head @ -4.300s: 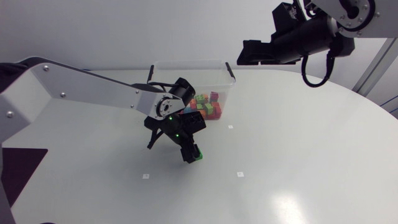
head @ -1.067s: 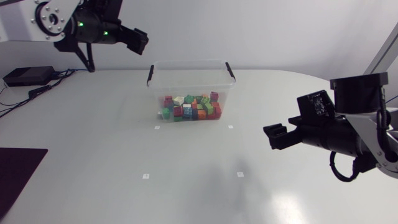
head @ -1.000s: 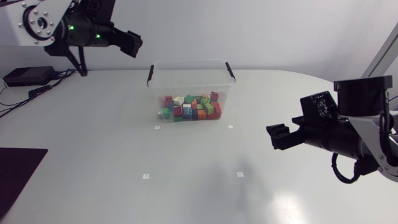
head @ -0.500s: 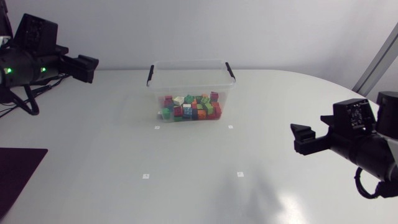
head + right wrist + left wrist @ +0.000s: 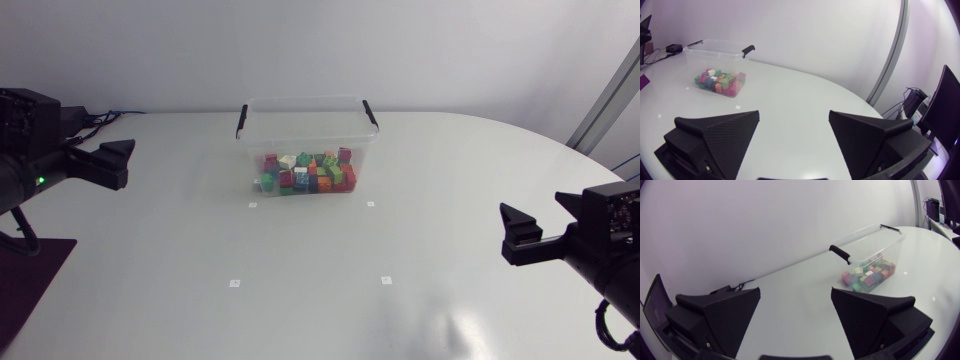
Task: Place the duplo bricks in the container
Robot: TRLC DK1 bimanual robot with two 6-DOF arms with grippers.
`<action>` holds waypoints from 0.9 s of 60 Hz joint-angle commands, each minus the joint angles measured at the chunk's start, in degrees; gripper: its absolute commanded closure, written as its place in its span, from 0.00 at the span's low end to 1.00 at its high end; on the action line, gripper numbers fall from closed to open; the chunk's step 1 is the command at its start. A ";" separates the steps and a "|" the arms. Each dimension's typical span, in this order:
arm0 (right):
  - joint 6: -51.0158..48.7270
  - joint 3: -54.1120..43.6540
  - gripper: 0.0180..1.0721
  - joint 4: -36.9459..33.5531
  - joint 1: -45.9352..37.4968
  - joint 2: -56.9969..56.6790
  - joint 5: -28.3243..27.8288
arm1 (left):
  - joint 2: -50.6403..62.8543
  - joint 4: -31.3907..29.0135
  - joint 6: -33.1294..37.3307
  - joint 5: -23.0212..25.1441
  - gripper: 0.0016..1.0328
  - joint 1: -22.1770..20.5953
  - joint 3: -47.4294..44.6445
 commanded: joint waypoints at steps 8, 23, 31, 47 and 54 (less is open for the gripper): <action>-1.68 -3.69 0.05 -1.41 -1.34 -5.78 0.34 | -5.57 0.46 1.06 0.05 0.05 1.08 -5.57; -2.56 -7.56 0.05 -2.20 -1.42 -12.46 1.48 | -11.72 1.43 0.88 0.05 0.05 1.26 -12.78; -3.08 -8.26 0.05 -4.31 -1.95 -16.94 1.57 | -15.41 1.43 0.79 0.05 0.05 1.61 -14.89; -3.88 -9.58 0.05 -5.19 -4.68 -20.98 1.48 | -21.47 1.26 0.44 0.05 0.05 1.70 -19.81; -1.89 -10.72 0.05 -3.70 -4.59 -21.92 0.74 | -25.67 1.37 -2.50 -0.27 0.05 1.04 -22.58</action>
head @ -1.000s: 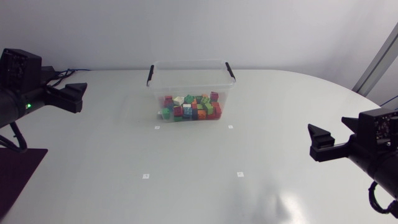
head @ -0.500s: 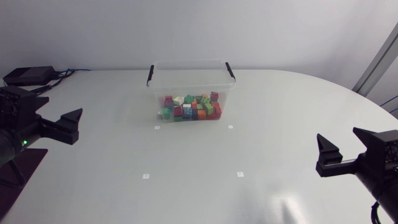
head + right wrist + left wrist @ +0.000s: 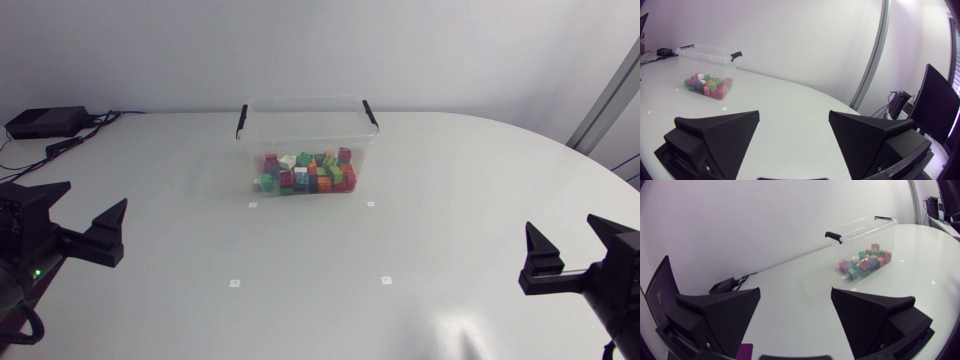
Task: Place the duplo bricks in the container
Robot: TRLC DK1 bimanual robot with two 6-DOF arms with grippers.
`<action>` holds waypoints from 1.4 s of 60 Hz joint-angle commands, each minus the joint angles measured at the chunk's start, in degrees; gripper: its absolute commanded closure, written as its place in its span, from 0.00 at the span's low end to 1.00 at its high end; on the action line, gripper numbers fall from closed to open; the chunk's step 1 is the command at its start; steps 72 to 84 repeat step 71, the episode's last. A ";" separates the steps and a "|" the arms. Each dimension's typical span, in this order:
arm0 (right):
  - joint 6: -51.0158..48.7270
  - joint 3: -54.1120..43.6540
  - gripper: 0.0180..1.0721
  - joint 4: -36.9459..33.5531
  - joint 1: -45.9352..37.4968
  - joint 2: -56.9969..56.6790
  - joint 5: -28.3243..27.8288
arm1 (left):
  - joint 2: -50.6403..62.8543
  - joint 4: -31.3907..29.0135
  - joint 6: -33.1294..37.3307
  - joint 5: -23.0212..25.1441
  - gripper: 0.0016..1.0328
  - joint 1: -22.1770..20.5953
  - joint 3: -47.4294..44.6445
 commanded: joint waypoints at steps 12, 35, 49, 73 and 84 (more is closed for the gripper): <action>3.63 -3.95 0.05 3.40 0.21 -1.94 -1.44 | -8.07 0.83 -6.75 -0.77 0.05 -1.38 -5.75; 10.07 -7.66 0.05 8.22 1.08 -4.42 -3.85 | -19.73 0.90 -16.32 -1.82 0.05 -3.21 -12.76; 13.66 -9.72 0.05 10.90 1.56 -5.80 -5.19 | -26.22 0.94 -21.65 -2.40 0.05 -4.24 -16.67; 14.17 -10.02 0.05 11.29 1.63 -6.00 -5.39 | -27.16 0.95 -22.41 -2.48 0.05 -4.38 -17.23; 14.17 -10.02 0.05 11.29 1.63 -6.00 -5.39 | -27.16 0.95 -22.41 -2.48 0.05 -4.38 -17.23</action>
